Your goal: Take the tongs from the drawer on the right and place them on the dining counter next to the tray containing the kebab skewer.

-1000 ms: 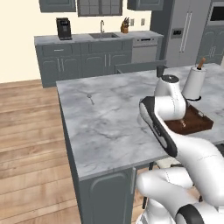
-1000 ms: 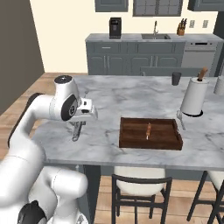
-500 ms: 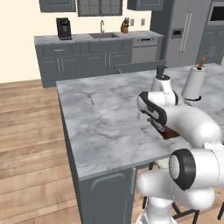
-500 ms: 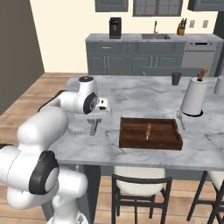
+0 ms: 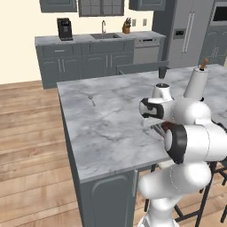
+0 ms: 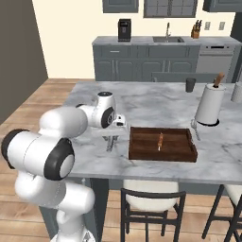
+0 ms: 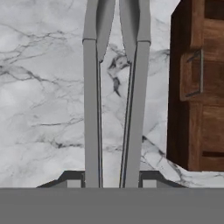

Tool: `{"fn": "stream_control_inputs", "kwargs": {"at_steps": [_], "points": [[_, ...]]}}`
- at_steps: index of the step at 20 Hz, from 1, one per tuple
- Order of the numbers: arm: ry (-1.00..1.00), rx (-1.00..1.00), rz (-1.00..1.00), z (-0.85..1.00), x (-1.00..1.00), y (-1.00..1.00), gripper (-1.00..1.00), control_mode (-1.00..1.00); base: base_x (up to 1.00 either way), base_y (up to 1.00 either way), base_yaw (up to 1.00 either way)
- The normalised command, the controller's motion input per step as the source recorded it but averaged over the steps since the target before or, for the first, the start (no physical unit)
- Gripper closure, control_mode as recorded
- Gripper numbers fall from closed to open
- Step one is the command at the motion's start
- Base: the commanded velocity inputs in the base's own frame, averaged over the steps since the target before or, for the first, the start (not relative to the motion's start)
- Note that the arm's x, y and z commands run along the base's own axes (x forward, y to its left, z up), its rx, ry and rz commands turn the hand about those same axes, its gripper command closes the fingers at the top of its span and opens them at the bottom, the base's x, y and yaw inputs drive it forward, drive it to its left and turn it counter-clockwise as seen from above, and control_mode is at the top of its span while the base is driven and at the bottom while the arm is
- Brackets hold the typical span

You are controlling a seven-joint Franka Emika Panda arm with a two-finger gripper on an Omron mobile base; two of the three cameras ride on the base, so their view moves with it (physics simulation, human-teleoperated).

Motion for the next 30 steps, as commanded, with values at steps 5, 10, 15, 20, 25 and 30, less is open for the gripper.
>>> {"fn": "stream_control_inputs", "kwargs": {"at_steps": [5,10,15,20,25,30], "points": [[0.00,0.00,0.00,-0.41,0.16,-0.01,1.00,-1.00,0.00,0.00,0.00],[0.00,0.00,0.00,-0.31,0.17,0.00,1.00,-1.00,0.00,0.00,0.00],[0.00,0.00,0.00,-0.24,0.12,0.00,-1.00,-1.00,0.00,0.00,0.00],[0.00,0.00,0.00,0.00,0.02,0.00,-1.00,-1.00,0.00,0.00,0.00],[-0.02,0.00,-0.06,0.46,0.00,0.01,-1.00,-1.00,0.00,0.00,0.00],[-0.21,0.05,-0.02,0.98,-0.64,0.15,-1.00,-1.00,0.00,0.00,0.00]]}}
